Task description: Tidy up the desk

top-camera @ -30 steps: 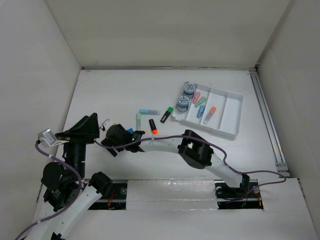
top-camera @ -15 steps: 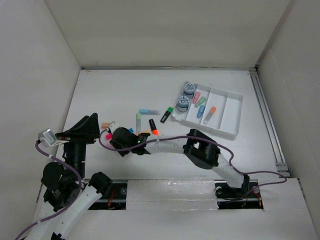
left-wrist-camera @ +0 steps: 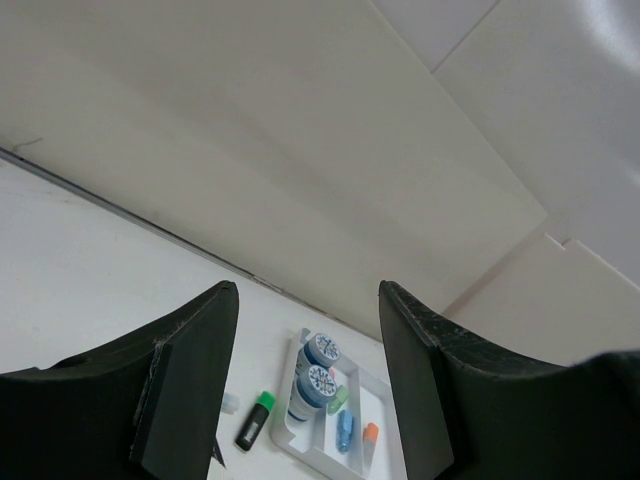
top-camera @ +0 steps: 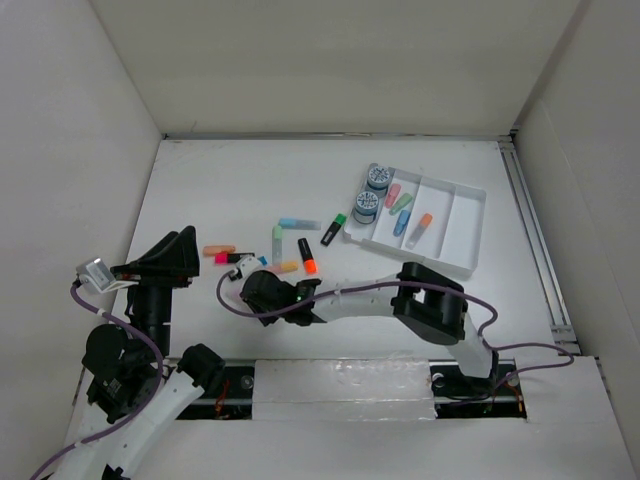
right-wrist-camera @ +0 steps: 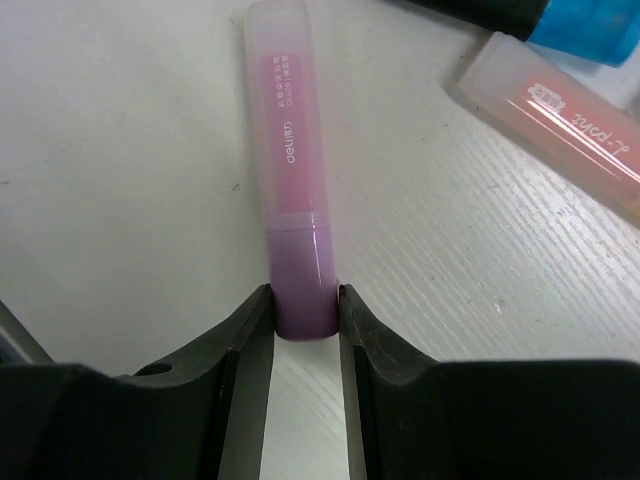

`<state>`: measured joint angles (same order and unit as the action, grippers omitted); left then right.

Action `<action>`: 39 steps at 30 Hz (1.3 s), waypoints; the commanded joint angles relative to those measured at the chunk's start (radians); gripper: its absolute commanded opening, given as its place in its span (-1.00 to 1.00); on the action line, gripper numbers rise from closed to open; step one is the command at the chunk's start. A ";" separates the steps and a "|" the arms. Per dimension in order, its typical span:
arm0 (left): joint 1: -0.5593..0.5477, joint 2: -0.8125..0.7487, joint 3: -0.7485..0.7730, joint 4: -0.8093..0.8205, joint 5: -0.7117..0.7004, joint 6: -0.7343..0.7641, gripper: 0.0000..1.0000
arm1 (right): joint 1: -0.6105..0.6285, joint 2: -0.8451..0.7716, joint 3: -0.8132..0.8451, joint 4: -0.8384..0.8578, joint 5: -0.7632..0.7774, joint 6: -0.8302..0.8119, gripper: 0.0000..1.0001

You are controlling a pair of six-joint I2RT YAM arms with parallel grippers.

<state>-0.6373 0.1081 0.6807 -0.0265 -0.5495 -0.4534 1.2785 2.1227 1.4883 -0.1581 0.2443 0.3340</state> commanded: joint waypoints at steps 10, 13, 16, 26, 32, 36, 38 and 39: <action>0.005 -0.005 0.006 0.036 0.022 -0.001 0.08 | -0.125 -0.453 -0.388 0.336 0.098 0.192 -0.63; 0.005 -0.007 0.005 0.040 0.025 0.001 0.08 | -0.260 -0.585 -0.506 0.373 0.159 0.298 -0.62; 0.005 0.002 0.003 0.045 0.034 0.005 0.08 | -0.424 -0.703 -0.611 0.384 0.185 0.413 -0.62; 0.005 0.022 0.003 0.050 0.057 0.005 0.08 | -0.985 -0.850 -0.833 0.420 -0.070 0.655 -0.62; 0.005 0.022 0.002 0.050 0.057 0.007 0.08 | -1.117 -0.744 -0.780 0.431 -0.163 0.672 -0.18; 0.005 0.022 -0.001 0.051 0.054 0.009 0.08 | -1.107 -0.759 -0.775 0.413 -0.122 0.672 0.43; 0.005 0.024 0.000 0.053 0.059 0.009 0.08 | -1.032 -0.799 -0.798 0.442 -0.097 0.665 0.45; 0.005 0.027 0.000 0.053 0.059 0.009 0.08 | -1.032 -0.810 -0.798 0.442 -0.097 0.665 0.45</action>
<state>-0.6373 0.1104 0.6807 -0.0257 -0.5049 -0.4530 0.1818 1.3796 0.6724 0.2096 0.1383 0.9958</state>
